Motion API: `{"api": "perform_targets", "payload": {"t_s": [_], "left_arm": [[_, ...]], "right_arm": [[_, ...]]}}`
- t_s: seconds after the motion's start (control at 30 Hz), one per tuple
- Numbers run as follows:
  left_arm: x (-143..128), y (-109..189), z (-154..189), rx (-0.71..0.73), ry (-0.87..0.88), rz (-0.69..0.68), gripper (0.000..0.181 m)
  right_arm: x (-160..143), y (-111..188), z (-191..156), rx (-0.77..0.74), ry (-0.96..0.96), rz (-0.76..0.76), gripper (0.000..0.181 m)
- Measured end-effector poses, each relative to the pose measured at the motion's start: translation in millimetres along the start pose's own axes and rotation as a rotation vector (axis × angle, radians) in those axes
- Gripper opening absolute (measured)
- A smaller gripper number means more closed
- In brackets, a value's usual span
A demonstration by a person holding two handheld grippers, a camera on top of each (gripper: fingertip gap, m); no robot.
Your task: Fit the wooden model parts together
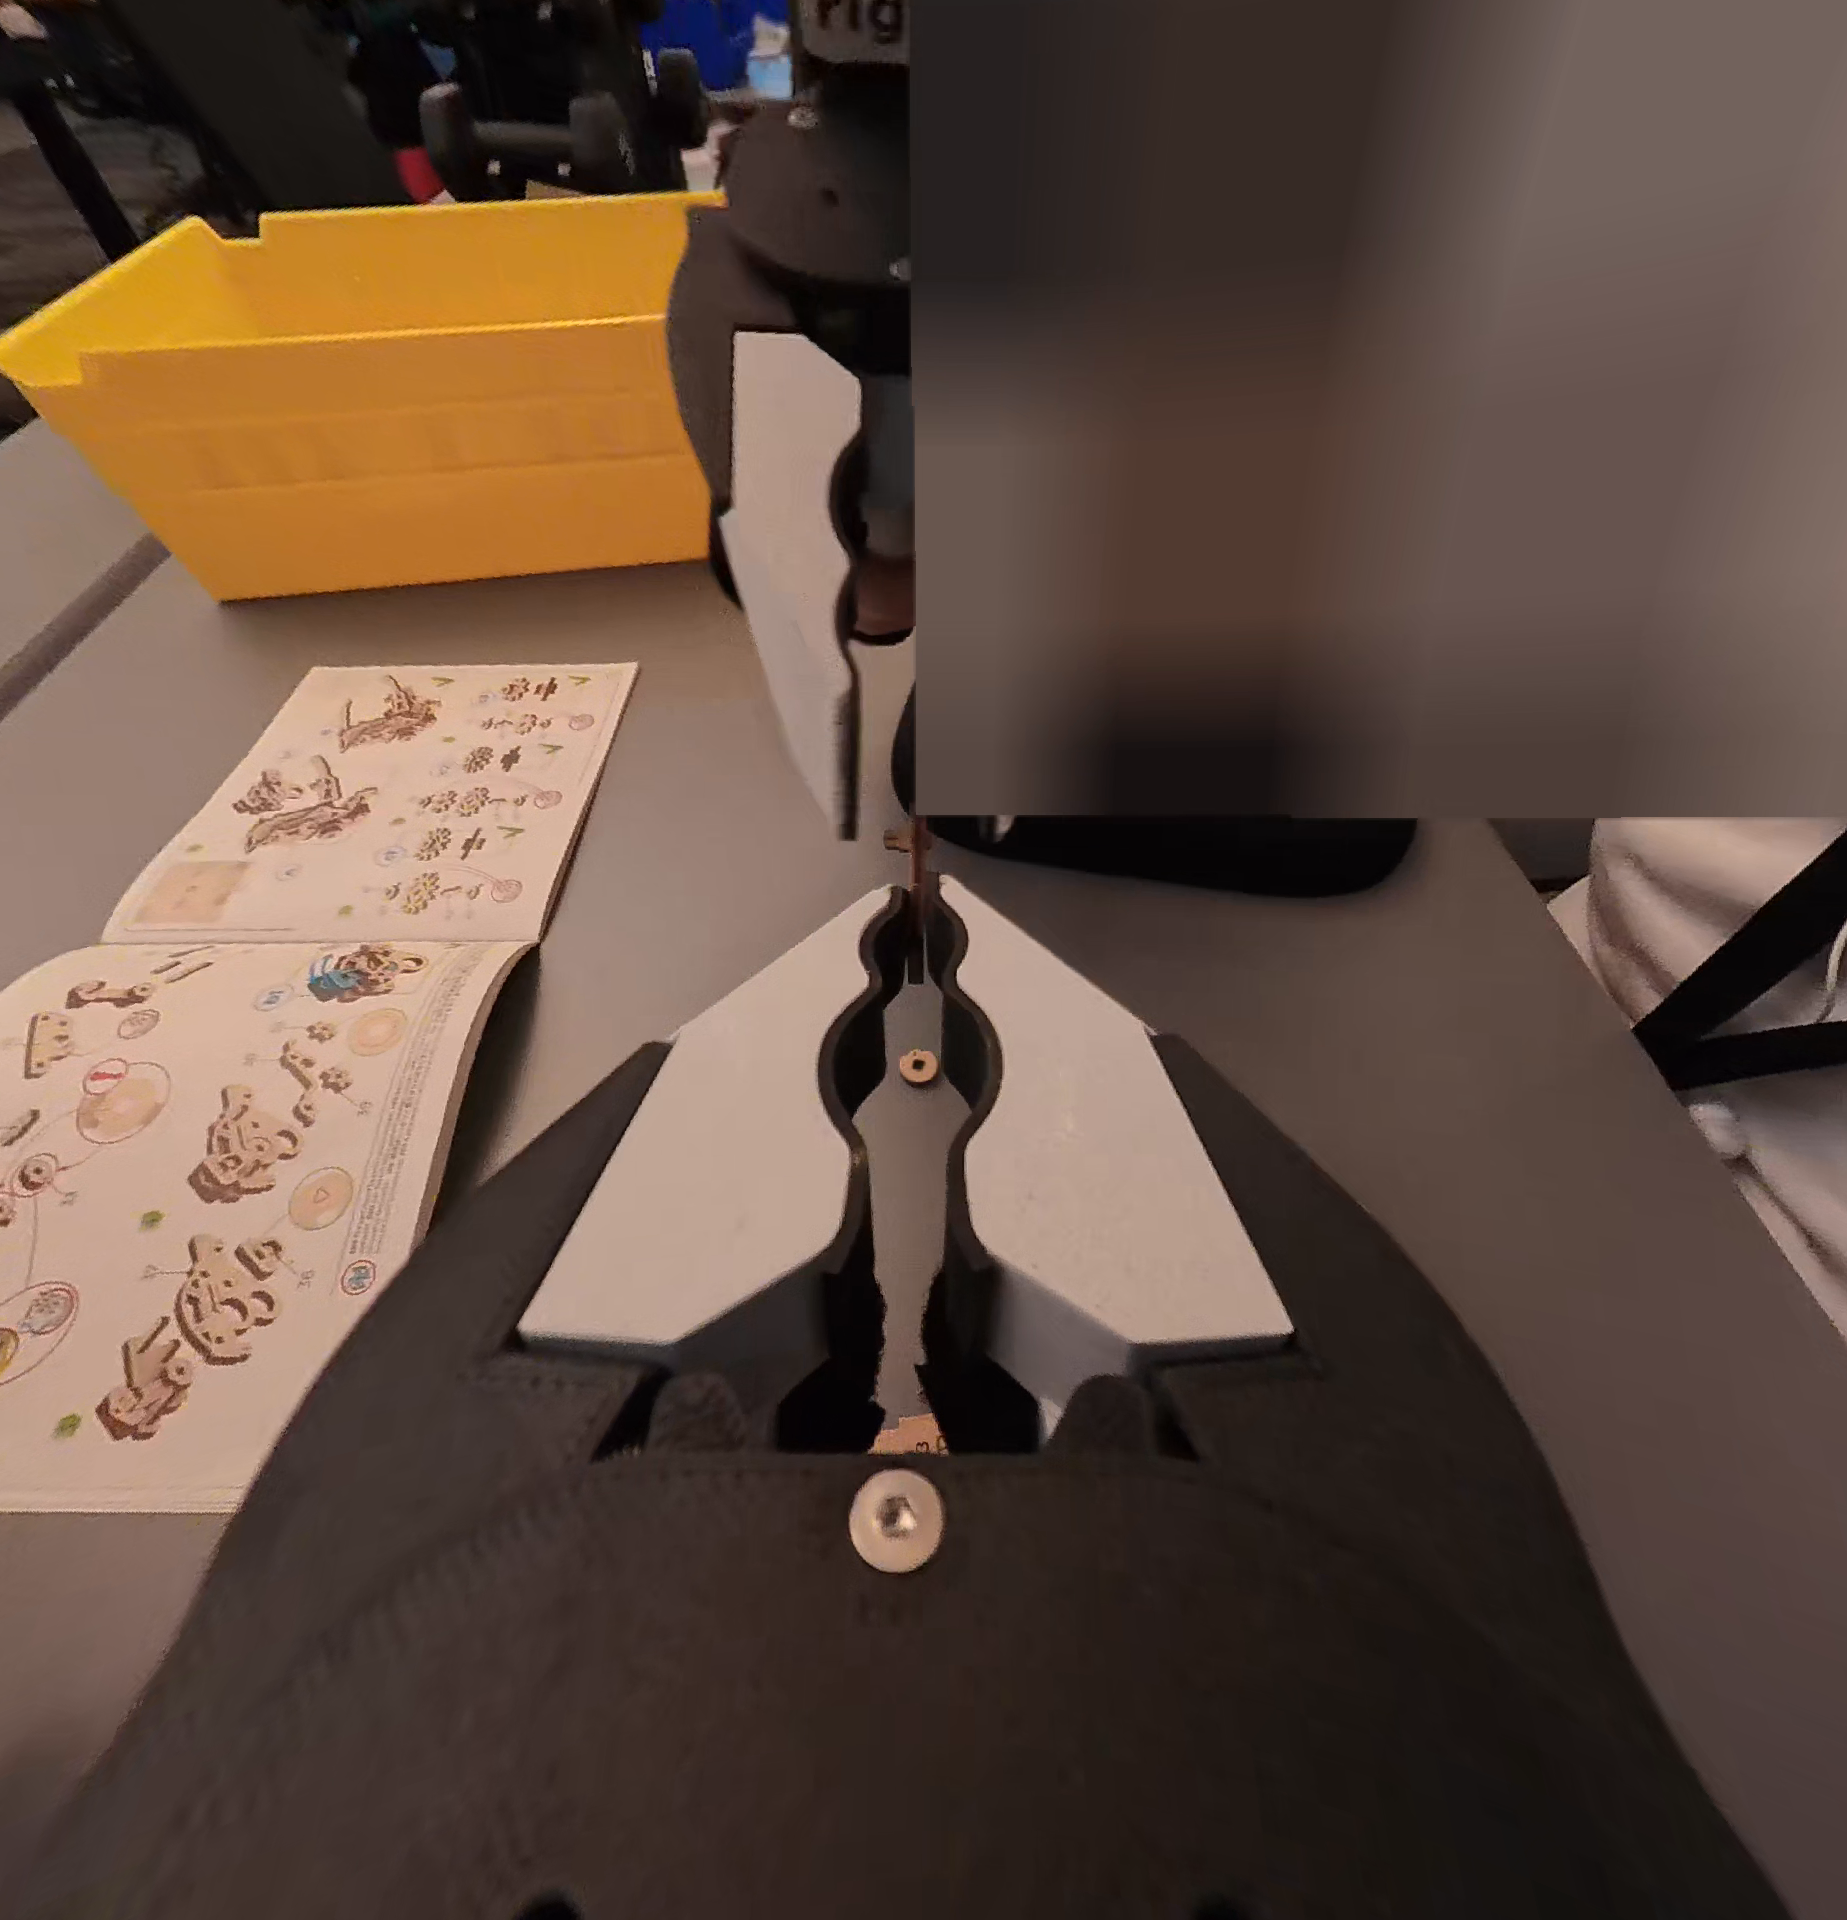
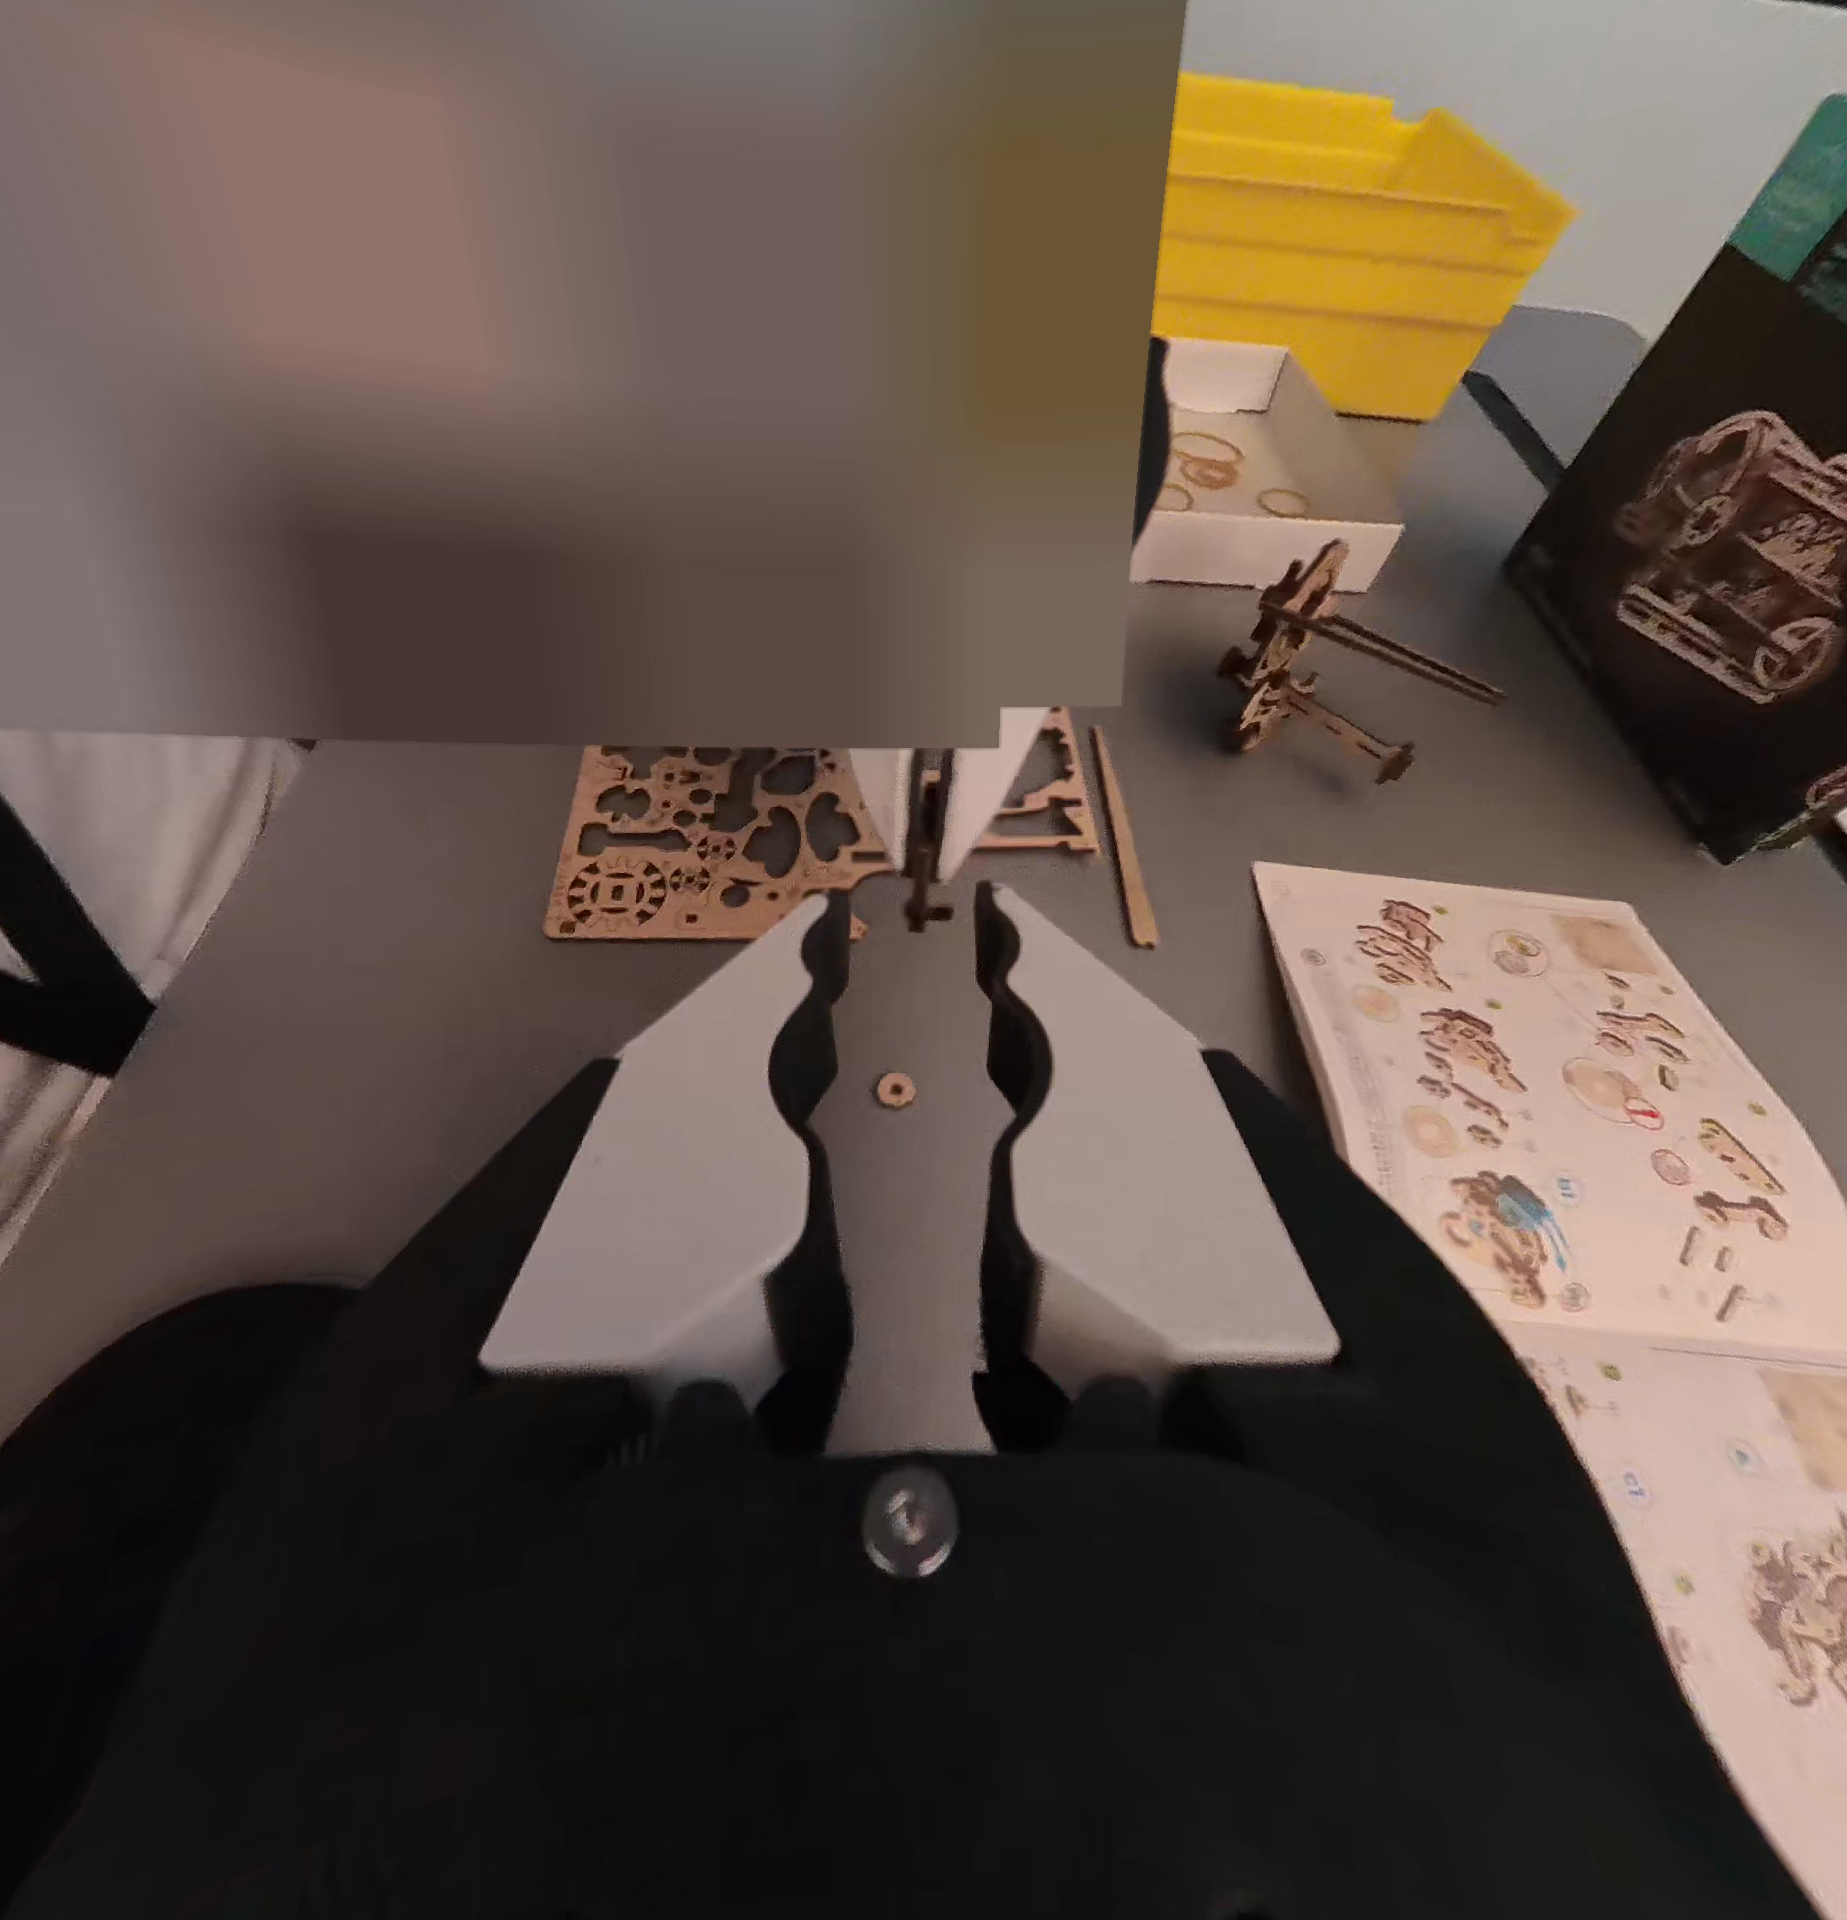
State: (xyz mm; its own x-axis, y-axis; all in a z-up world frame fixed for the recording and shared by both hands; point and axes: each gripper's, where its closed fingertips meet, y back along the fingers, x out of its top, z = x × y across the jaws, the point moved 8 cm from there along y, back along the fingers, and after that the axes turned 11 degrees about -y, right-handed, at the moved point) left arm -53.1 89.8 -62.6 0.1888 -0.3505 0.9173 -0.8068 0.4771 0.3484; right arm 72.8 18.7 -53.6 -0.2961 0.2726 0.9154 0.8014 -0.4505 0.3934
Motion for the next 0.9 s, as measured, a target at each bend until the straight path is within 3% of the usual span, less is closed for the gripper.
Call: {"api": "perform_targets", "payload": {"t_s": [0.07,0.6,0.9], "left_arm": [[-2,-3,2,-0.003,-0.014,-0.028,0.0],[-9,-17,10,-0.032,-0.04,-0.119,0.0],[-8,-15,9,-0.051,-0.017,-0.1,0.0]], "right_arm": [[-3,3,-2,0.01,-0.016,0.017,0.013],[-23,-8,-5,-0.042,0.052,-0.148,0.006],[-24,-7,-3,0.003,0.006,-0.099,0.005]]}}
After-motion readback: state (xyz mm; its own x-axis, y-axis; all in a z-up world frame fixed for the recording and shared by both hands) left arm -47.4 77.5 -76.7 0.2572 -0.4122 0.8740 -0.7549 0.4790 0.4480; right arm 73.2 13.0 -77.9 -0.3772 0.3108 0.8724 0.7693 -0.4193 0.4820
